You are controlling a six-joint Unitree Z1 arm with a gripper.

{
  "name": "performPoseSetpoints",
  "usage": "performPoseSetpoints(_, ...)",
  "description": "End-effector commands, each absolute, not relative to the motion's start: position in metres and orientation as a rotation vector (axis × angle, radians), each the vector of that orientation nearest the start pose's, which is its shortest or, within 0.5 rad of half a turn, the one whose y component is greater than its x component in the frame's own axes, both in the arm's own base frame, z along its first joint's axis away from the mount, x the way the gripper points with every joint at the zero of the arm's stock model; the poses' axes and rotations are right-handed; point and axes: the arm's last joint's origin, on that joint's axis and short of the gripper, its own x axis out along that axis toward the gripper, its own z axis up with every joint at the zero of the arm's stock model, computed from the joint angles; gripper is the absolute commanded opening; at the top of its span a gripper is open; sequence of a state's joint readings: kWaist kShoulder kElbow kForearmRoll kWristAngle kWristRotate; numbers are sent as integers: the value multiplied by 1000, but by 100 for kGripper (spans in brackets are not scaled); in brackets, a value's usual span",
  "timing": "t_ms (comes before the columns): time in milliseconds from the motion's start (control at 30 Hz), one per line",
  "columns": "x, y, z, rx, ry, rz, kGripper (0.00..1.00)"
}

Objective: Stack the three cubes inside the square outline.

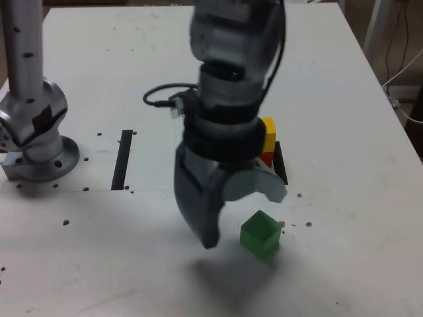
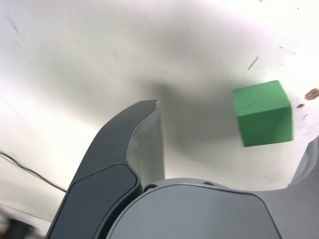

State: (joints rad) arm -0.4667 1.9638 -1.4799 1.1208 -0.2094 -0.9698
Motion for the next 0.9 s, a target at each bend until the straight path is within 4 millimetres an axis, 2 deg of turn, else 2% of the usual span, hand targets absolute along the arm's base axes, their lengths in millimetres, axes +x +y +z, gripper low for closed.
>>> performPoseSetpoints(0,315,-170,253,-516,1696,293,100)
performPoseSetpoints(233,336,-170,230,-527,1687,341,99)
performPoseSetpoints(400,346,-165,216,-531,1709,359,93)
performPoseSetpoints(567,349,-160,210,-533,1732,374,80)
performPoseSetpoints(767,349,-156,210,-545,1733,390,57)
performPoseSetpoints(867,350,-157,210,-550,1727,386,51)
